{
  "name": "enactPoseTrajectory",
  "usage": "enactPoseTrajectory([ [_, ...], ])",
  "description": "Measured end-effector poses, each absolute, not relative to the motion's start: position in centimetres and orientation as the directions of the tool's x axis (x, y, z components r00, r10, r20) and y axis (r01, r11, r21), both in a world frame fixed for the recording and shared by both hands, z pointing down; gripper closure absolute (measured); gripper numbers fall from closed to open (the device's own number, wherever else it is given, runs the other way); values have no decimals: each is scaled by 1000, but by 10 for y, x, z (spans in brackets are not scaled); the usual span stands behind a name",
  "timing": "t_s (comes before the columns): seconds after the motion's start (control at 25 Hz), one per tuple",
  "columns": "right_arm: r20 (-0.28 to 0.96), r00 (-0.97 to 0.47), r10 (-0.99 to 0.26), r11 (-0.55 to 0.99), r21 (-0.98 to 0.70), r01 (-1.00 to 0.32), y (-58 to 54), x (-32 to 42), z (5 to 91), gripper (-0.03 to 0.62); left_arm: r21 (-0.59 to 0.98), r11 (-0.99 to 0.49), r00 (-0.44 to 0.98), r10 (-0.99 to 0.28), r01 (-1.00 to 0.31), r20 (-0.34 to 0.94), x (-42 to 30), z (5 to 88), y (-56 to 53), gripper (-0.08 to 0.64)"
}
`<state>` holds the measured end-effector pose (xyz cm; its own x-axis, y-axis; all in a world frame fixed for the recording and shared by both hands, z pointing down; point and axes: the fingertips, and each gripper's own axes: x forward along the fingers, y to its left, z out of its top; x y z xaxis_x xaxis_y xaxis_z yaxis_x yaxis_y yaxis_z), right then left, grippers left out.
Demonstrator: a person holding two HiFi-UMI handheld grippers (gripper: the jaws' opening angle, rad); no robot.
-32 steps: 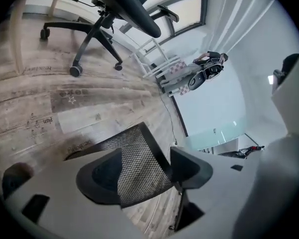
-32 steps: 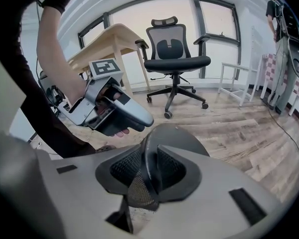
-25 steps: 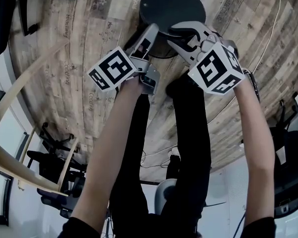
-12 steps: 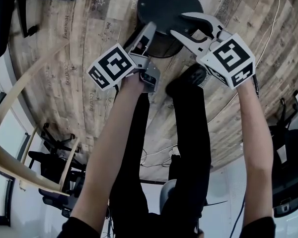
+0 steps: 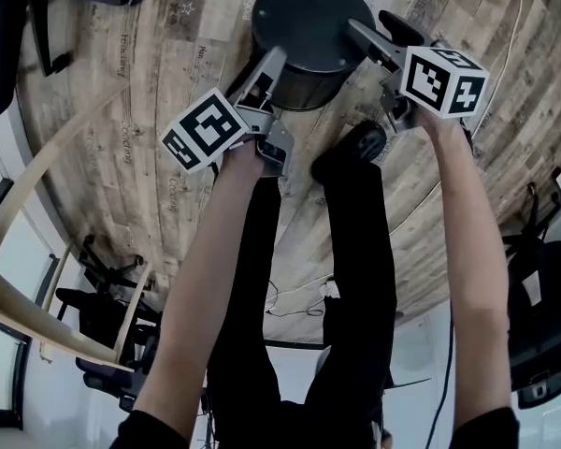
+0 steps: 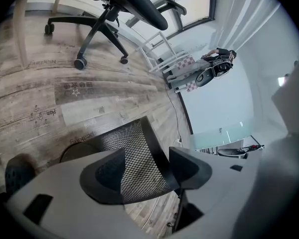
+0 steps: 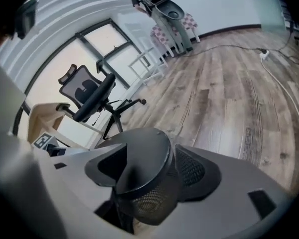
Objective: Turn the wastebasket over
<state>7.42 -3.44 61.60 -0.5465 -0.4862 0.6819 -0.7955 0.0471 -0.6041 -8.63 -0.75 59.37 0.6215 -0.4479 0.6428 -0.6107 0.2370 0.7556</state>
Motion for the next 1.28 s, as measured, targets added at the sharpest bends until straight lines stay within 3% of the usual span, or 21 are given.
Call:
enactPoseTrajectory([
  [0.28, 694, -557, -457, -45, -643, -764, -22, 68, 630, 299, 768, 205, 662, -404, -607, 631, -87, 596, 5, 241],
  [0.92, 698, -547, -463, -76, -646, -759, -2, 62, 629, 337, 766, 211, 673, -375, -607, 637, -97, 606, 22, 230],
  [1.28, 694, -546, -469, -51, -639, -768, 21, 51, 627, 360, 769, 127, 723, -271, -627, 635, -102, 614, 48, 221],
])
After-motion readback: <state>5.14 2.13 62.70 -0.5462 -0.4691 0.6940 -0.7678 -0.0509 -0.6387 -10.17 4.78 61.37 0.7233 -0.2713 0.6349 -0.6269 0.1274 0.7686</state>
